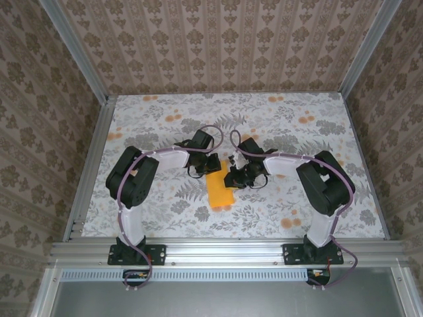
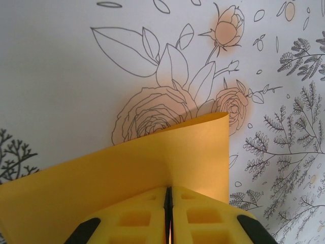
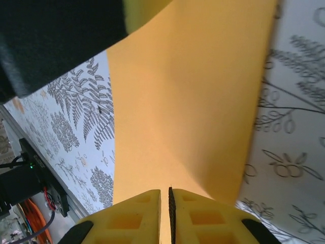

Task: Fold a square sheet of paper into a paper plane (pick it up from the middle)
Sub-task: Fold the square sheet of paper in half at the center of the table.

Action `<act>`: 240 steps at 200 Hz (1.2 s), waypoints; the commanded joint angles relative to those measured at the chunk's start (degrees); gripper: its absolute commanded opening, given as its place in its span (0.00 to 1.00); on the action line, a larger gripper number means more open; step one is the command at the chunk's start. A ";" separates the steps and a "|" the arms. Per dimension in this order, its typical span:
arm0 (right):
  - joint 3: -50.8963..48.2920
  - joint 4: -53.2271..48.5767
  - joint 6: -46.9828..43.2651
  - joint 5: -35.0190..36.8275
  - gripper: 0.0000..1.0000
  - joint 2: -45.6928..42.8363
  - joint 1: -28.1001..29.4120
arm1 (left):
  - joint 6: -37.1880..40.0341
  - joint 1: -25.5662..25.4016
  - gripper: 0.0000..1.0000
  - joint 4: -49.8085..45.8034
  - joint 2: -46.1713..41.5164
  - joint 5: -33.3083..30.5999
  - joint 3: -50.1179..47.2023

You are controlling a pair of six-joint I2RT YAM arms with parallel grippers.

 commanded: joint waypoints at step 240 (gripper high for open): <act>-9.63 7.57 2.79 -1.10 0.16 -9.66 1.28 | -0.94 -0.30 0.11 -3.33 1.30 -4.13 -3.13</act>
